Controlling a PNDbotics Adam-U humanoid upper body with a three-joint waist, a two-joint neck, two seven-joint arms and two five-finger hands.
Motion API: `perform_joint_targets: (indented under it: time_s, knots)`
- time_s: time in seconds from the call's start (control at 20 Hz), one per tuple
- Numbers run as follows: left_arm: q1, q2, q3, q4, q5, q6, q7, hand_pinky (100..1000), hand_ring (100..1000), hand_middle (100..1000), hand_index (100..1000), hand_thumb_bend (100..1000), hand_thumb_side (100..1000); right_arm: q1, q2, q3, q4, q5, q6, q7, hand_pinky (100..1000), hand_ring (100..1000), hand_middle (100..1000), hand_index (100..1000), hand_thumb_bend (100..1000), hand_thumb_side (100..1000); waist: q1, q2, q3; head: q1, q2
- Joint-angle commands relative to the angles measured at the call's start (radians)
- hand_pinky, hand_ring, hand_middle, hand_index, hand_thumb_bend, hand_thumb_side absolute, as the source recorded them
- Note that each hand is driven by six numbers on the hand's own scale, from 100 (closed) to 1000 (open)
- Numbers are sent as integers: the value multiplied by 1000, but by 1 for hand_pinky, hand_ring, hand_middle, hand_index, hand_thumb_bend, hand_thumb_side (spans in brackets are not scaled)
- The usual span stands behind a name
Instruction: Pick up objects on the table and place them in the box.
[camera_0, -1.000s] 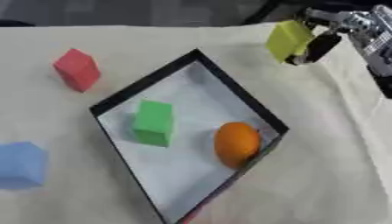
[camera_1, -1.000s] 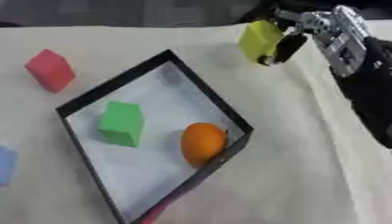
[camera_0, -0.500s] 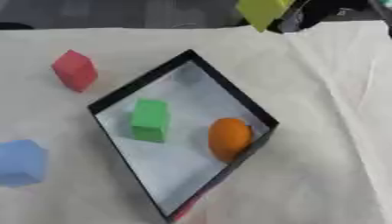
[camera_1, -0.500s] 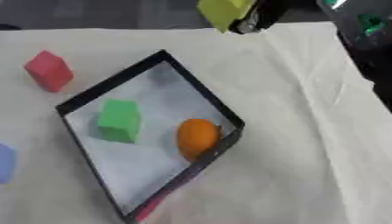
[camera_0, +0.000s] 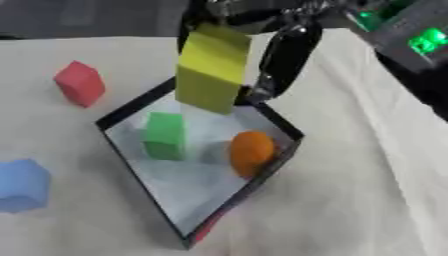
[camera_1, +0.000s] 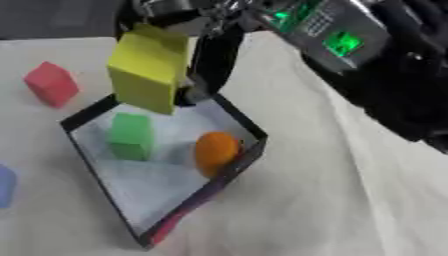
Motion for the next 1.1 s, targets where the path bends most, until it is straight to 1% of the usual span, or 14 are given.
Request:
perform_joint_targets:
  time_s: [0.05, 0.1, 0.15, 0.3, 0.45, 0.5, 0.55, 0.6, 0.65, 0.7, 0.8, 0.85, 0.95, 1.1]
  knots:
    - [-13, 24, 2, -11, -6, 1, -5, 889, 916, 904, 943, 829, 763, 2, 51, 34, 50, 18, -1, 10, 783, 611, 619, 723, 225, 132, -10, -31, 7, -9, -3]
    - [-15, 23, 2, -11, -5, 1, -6, 889, 916, 904, 944, 829, 763, 9, 69, 42, 73, 26, -3, 10, 782, 610, 618, 723, 250, 124, -10, -29, 10, -10, -4]
    - [-17, 21, 1, -12, -5, 1, -7, 889, 916, 904, 944, 829, 763, 16, 87, 48, 95, 36, -5, 10, 782, 610, 619, 723, 223, 131, -9, -27, 12, -10, -5]
    - [-23, 17, -1, -13, -3, 2, -9, 889, 916, 904, 944, 828, 762, 33, 143, 53, 159, 70, -12, -3, 779, 608, 617, 723, 216, 123, -9, -22, 18, -14, -9]
    - [-29, 12, -5, -15, -2, 4, -12, 888, 916, 904, 944, 828, 763, 50, 191, 52, 227, 115, -26, -39, 781, 613, 622, 729, 243, 122, -7, -20, 23, -21, -12]
    - [-29, 11, -6, -15, -2, 4, -13, 888, 916, 904, 944, 828, 763, 56, 202, 51, 249, 131, -34, -50, 781, 615, 625, 732, 257, 130, -7, -20, 24, -22, -13]
    - [-30, 10, -5, -15, -2, 4, -13, 888, 916, 904, 944, 828, 763, 62, 211, 50, 268, 149, -43, -60, 783, 621, 631, 738, 299, 152, -7, -20, 25, -23, -14]
    - [-30, 10, -5, -15, -1, 3, -13, 888, 916, 904, 944, 828, 762, 67, 217, 50, 283, 167, -53, -70, 787, 633, 649, 765, 378, 191, -7, -19, 26, -24, -15]
    - [-30, 9, -4, -15, 0, 4, -12, 888, 916, 904, 944, 828, 762, 72, 221, 51, 297, 189, -65, -77, 798, 664, 684, 798, 443, 234, -7, -19, 27, -24, -17]
    - [-30, 9, -5, -15, 0, 4, -12, 888, 916, 903, 944, 828, 763, 76, 223, 52, 306, 209, -80, -81, 827, 749, 761, 853, 514, 321, -7, -19, 28, -25, -18]
    - [-29, 9, -4, -16, 0, 3, -12, 888, 916, 903, 944, 828, 762, 80, 220, 49, 312, 235, -114, -79, 869, 853, 846, 897, 547, 368, -7, -20, 28, -24, -17]
    - [-29, 9, -4, -15, 0, 3, -11, 887, 916, 903, 944, 828, 763, 81, 216, 43, 312, 242, -125, -80, 876, 871, 856, 900, 549, 370, -7, -20, 27, -22, -17]
    - [-28, 9, -4, -15, 1, 3, -10, 888, 916, 903, 944, 827, 763, 86, 205, 27, 306, 240, -133, -86, 874, 865, 851, 894, 541, 373, -7, -20, 26, -19, -17]
    - [-26, 11, -3, -15, 0, 3, -10, 887, 916, 903, 944, 828, 762, 93, 177, -6, 276, 215, -118, -105, 874, 863, 851, 894, 539, 373, -7, -22, 23, -13, -15]
